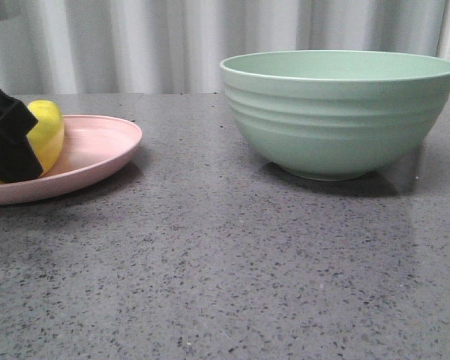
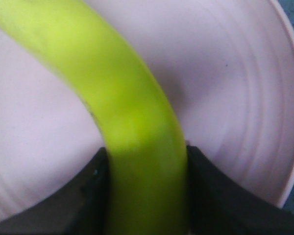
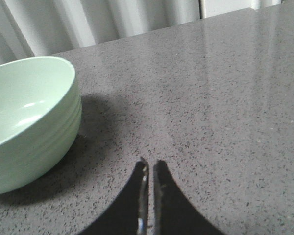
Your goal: Transfer banana from pink plate to green bowl
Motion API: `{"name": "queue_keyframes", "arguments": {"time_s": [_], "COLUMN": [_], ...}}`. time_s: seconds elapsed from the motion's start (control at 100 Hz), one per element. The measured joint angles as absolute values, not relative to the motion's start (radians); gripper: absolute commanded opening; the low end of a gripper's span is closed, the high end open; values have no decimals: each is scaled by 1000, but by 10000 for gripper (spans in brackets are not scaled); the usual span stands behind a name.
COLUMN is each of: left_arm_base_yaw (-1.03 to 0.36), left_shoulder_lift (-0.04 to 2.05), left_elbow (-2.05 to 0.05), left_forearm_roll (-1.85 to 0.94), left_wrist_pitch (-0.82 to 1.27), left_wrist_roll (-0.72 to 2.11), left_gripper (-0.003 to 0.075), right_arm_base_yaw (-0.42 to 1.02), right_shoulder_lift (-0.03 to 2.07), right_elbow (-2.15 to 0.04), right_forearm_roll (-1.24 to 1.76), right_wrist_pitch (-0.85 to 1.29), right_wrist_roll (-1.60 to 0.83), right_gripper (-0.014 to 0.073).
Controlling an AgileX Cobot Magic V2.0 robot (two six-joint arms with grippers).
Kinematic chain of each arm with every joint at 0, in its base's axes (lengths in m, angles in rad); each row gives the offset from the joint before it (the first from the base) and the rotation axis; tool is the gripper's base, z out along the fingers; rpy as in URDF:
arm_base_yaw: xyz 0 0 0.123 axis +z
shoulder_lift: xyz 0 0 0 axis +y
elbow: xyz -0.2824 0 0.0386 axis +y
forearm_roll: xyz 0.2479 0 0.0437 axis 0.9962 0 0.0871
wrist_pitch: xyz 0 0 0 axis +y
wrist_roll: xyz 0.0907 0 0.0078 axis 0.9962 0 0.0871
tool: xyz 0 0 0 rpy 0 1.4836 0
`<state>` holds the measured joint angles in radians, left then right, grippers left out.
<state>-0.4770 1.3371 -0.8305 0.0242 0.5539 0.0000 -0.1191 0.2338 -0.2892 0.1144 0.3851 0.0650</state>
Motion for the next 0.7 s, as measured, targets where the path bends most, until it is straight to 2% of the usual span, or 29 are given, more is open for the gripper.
{"name": "queue_keyframes", "arguments": {"time_s": [0.21, 0.43, 0.7], "left_arm_base_yaw": [-479, -563, -741], "left_shoulder_lift": [1337, 1331, 1303], "left_elbow": [-861, -945, -1022], "left_forearm_roll": [30, 32, 32], "left_wrist_pitch": [567, 594, 607], "left_wrist_roll": [20, 61, 74], "left_gripper": [-19, -19, -18], "right_arm_base_yaw": [-74, 12, 183], "right_shoulder_lift": [252, 366, 643], "right_elbow": [-350, -513, -739], "right_forearm_roll": [114, 146, 219], "right_wrist_pitch": [495, 640, 687], "right_wrist_roll": [12, -58, -66], "right_gripper": [-48, 204, 355]}}
